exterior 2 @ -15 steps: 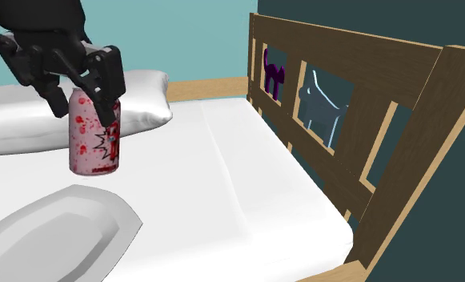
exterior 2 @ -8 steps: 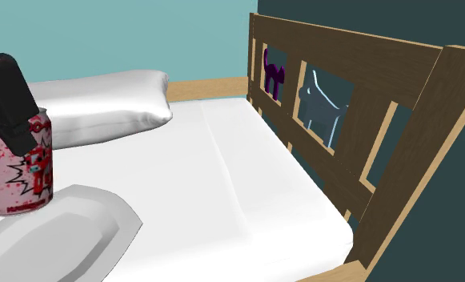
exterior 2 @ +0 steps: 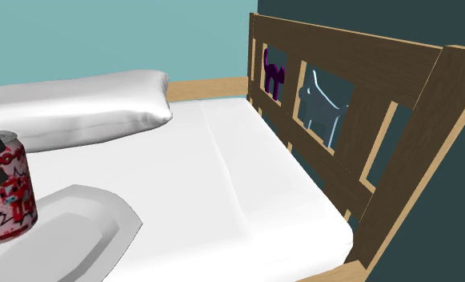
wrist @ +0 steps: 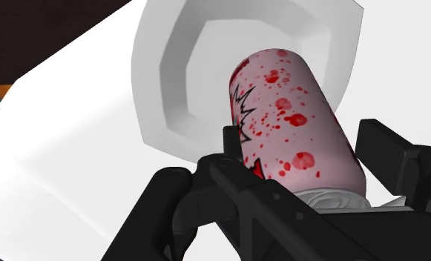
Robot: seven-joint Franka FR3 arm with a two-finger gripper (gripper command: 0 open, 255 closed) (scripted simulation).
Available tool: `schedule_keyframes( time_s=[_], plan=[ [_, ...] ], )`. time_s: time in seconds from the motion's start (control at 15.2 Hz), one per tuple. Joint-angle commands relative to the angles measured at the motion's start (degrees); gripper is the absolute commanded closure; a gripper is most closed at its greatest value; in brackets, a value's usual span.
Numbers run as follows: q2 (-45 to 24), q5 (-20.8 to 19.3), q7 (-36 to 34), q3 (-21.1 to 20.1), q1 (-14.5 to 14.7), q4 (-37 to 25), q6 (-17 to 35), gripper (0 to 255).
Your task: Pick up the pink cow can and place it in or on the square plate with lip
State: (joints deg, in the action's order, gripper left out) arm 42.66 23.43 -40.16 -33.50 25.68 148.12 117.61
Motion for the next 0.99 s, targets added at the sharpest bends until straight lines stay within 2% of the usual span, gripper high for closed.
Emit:
schedule_keyframes(
  time_s=[0.0,0.73,0.92],
  plan=[
    [-0.2,0.53,0.06,-0.56,0.23,1.4,1.64,255],
    [-4.46,3.16,0.31,-4.54,0.47,7.55,12.05,255],
    [-4.46,3.16,0.31,-4.54,0.47,7.55,12.06,255]
  ],
)
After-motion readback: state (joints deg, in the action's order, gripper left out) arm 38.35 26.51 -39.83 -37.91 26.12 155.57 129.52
